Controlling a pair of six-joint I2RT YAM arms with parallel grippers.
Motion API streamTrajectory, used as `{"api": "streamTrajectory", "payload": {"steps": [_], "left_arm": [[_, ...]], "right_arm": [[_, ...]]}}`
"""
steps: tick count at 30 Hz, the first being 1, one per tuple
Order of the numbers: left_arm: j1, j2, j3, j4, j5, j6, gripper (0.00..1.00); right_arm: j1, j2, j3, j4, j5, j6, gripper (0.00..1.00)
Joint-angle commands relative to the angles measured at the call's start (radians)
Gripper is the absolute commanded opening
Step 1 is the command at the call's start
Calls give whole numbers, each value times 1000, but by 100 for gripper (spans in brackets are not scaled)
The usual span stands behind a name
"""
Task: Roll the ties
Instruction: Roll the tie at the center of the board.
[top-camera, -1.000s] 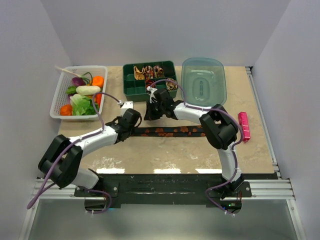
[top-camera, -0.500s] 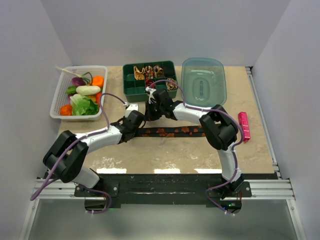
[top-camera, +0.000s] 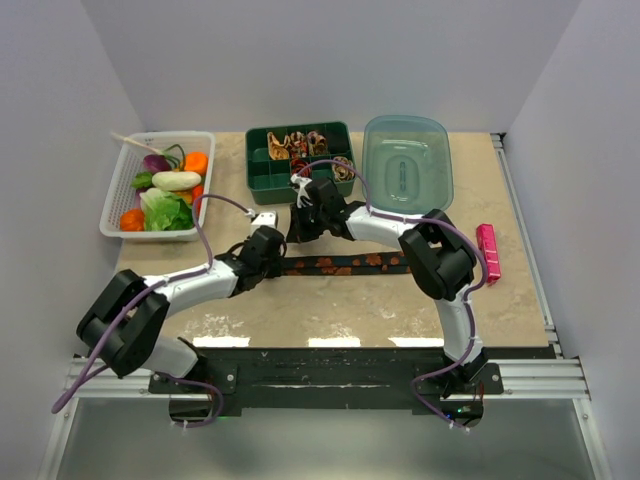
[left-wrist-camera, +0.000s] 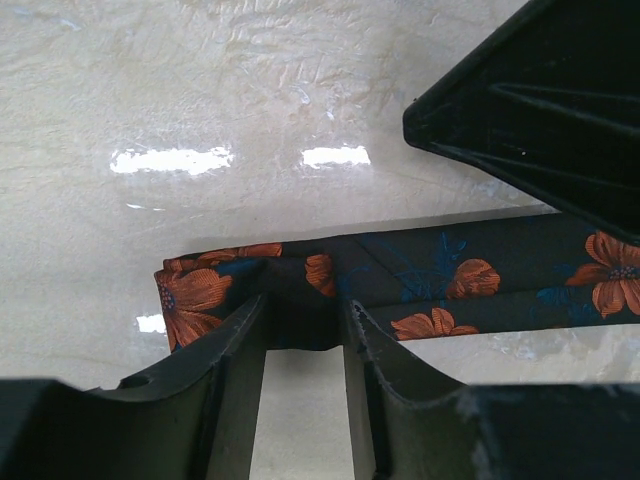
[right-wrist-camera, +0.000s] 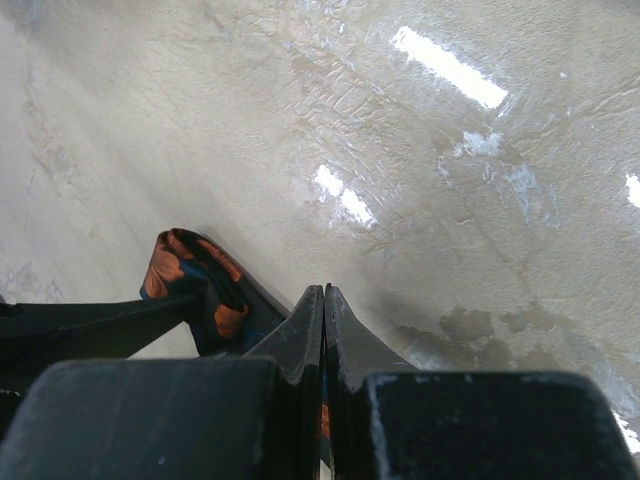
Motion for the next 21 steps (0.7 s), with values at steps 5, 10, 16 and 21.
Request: {"api": "streamTrajectory", "payload": {"steps": [5, 10, 16, 21], "left_arm": [[-6, 32, -24, 120, 80, -33, 36], [-3, 35, -22, 124, 106, -38, 37], [11, -60, -24, 107, 108, -42, 43], [55, -138, -43, 108, 149, -47, 45]], "right_arm": [[-1, -30, 8, 24, -57, -20, 0], [1, -50, -10, 34, -79, -25, 0], [2, -78, -37, 47, -99, -25, 0], [10, -115, -57, 54, -117, -20, 0]]}}
